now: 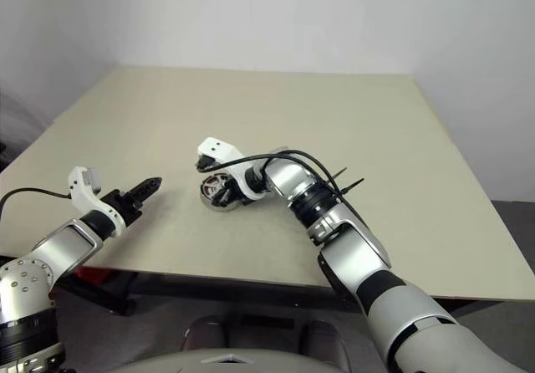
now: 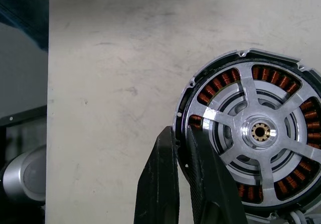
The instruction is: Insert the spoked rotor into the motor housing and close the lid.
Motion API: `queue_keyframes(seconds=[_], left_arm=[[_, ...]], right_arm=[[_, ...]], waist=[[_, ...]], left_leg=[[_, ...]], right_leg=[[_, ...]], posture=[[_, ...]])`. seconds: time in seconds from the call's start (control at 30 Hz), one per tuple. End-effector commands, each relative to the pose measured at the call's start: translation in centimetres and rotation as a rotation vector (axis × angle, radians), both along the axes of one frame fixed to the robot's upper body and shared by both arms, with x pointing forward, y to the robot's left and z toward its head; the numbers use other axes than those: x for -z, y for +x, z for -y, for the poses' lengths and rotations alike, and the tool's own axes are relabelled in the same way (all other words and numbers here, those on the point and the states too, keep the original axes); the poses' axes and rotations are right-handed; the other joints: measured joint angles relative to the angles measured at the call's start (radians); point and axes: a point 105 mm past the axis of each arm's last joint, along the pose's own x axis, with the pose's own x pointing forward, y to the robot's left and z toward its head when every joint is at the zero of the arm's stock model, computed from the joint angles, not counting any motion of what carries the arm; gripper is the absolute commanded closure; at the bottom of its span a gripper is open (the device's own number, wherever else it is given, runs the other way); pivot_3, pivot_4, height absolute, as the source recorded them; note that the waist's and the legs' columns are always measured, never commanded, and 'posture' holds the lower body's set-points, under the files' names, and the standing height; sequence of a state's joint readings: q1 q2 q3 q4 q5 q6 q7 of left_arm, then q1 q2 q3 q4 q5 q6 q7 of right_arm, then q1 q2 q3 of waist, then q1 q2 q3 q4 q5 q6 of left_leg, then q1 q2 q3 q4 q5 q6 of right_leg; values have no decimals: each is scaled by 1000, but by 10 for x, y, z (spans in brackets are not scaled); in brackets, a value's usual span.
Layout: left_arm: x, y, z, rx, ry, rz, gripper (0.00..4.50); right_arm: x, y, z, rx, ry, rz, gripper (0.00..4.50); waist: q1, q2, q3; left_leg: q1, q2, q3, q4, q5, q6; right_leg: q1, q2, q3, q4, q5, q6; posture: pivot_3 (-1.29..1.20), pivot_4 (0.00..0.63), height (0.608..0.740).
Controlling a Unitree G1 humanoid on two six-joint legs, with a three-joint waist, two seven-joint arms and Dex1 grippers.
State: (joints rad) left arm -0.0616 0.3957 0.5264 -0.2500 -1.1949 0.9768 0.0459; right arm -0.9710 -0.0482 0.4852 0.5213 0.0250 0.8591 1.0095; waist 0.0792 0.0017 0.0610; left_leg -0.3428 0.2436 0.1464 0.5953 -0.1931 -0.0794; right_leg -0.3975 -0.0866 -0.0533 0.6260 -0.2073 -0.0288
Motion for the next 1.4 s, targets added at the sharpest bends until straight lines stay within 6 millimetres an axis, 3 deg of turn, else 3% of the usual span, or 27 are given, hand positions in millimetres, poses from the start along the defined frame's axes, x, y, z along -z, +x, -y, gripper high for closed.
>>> queue_keyframes(seconds=[0.03, 0.23, 0.53, 0.7, 0.83, 1.0, 1.2, 1.23, 1.4], left_arm=[[-16, 2, -2, 3, 22, 58, 2118], [-17, 4, -3, 1, 22, 60, 2118], [-16, 7, 2, 17, 3, 60, 2118], [-16, 12, 10, 48, -8, 63, 2118], [-14, 15, 20, 94, -18, 57, 2118], [-14, 21, 34, 188, -18, 48, 2118], [-16, 33, 37, 235, -8, 42, 2118], [-17, 35, 39, 247, -8, 43, 2118], [-16, 40, 45, 286, -3, 38, 2118]], right_arm=[[-4, 14, 10, 64, -37, 41, 4161], [-12, 9, 9, 11, -29, 57, 2301], [-46, 13, 4, -13, 61, 130, 2301], [-85, 26, 5, 28, 206, 248, 2301], [-106, 40, 26, 79, 278, 339, 2301], [-85, 67, 98, 195, 89, 531, 2301], [-71, 74, 159, 306, -19, 560, 4303], [-67, 71, 164, 300, -29, 545, 4483], [-45, 40, 162, 191, -45, 460, 4483]], waist=[[1, 0, 0], [16, 0, 0], [14, -1, -1], [15, -1, -1], [17, -1, -1], [24, -3, -1], [15, -1, -1], [13, -1, -1], [14, -1, -1]], left_leg=[[0, 0, 0, 0, 0, 0], [1, -1, -1, 0, 0, 0], [-1, 0, -1, -1, 1, -1], [-8, 1, -1, -3, 2, -5], [-8, 0, 0, -3, 2, -5], [-5, -1, 0, 0, 2, -5], [-6, -1, 0, 1, 2, -6], [-6, -1, 0, 1, 2, -6], [-7, -1, 0, 0, 1, -4]], right_leg=[[1, 0, 0, 0, 0, 0], [2, 0, 1, 0, 0, 1], [-3, 2, 2, 1, 2, 0], [-9, 4, 1, -3, 5, -5], [-8, 2, 2, -3, 4, -5], [-3, 0, 1, -2, 4, -4], [-5, 1, 2, -1, 5, -4], [-5, 1, 2, 0, 5, -4], [-5, 2, 3, -2, 5, -4]], posture=[[0, 0, 740], [0, 0, 740], [0, 0, 740], [0, 0, 740], [0, 0, 740], [0, 0, 740], [0, 0, 740], [0, 0, 740], [0, 0, 740]])
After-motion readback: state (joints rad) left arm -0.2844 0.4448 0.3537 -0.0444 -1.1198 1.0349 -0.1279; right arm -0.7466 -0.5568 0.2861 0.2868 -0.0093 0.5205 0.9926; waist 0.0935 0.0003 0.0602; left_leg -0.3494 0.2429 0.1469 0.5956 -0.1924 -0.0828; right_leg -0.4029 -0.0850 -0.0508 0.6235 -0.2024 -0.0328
